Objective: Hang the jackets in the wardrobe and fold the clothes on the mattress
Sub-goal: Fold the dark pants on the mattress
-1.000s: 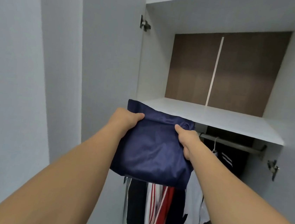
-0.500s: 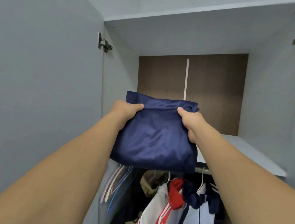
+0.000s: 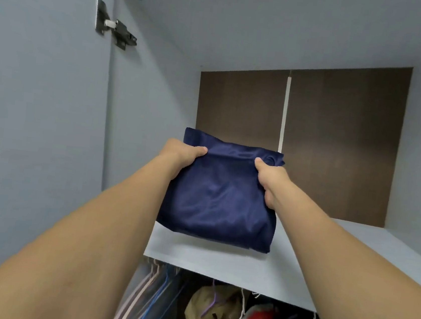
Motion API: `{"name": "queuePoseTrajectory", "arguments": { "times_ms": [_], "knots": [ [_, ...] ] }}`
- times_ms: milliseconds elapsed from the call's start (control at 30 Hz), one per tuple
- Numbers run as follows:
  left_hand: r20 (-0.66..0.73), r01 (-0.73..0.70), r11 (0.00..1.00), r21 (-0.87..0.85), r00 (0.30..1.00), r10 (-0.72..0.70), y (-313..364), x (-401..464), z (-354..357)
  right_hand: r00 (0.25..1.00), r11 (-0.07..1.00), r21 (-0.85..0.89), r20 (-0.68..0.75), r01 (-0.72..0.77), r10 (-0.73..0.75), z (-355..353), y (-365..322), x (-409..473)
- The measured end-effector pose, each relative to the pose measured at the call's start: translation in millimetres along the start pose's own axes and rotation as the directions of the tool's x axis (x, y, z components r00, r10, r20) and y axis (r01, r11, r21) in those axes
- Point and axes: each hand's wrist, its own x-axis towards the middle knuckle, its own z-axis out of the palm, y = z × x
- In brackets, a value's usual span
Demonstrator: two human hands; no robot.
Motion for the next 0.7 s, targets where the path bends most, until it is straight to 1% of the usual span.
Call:
{"name": "queuePoseTrajectory", "arguments": {
  "times_ms": [67, 200, 333, 433, 467, 533, 567, 600, 633, 667, 700],
  "knots": [
    [-0.005, 0.027, 0.999, 0.027, 1.000, -0.027, -11, 25, 4, 1.000, 1.000, -0.023, 0.007, -0.009, 0.009, 14, 10, 24],
    [0.013, 0.061, 0.995, 0.077, 0.998, -0.063, -41, 81, 16, 1.000, 0.993, -0.115, -0.024, -0.001, -0.002, 46, 35, 71],
    [0.058, 0.094, 0.986, 0.137, 0.993, -0.103, -77, 142, 33, 0.995, 0.984, -0.165, -0.079, -0.069, 0.056, 77, 66, 120],
    [0.107, 0.139, 0.974, 0.181, 0.981, -0.160, -109, 184, 48, 0.986, 0.965, -0.234, -0.143, -0.119, 0.087, 97, 87, 154],
    [0.124, 0.150, 0.967, 0.208, 0.976, -0.178, -120, 197, 54, 0.983, 0.953, -0.270, -0.159, -0.138, 0.097, 101, 95, 164],
    [0.144, 0.143, 0.932, 0.333, 0.969, -0.200, -140, 218, 66, 0.975, 0.907, -0.380, -0.189, -0.185, 0.119, 110, 112, 184],
    [0.139, 0.114, 0.894, 0.432, 0.972, -0.192, -148, 226, 71, 0.972, 0.864, -0.462, -0.199, -0.202, 0.121, 114, 121, 192],
    [0.117, 0.077, 0.835, 0.545, 0.979, -0.166, -154, 232, 77, 0.970, 0.794, -0.569, -0.219, -0.213, 0.103, 117, 129, 198],
    [0.090, 0.031, 0.758, 0.652, 0.989, -0.118, -158, 234, 81, 0.967, 0.681, -0.698, -0.251, -0.219, 0.055, 120, 135, 199],
    [0.075, -0.021, 0.676, 0.737, 0.996, -0.051, -158, 233, 85, 0.967, 0.536, -0.821, -0.252, -0.195, -0.035, 121, 138, 196],
    [0.096, -0.092, 0.605, 0.791, 0.995, 0.026, -158, 231, 88, 0.971, 0.386, -0.914, -0.193, -0.126, -0.140, 123, 140, 192]
  ]
}}
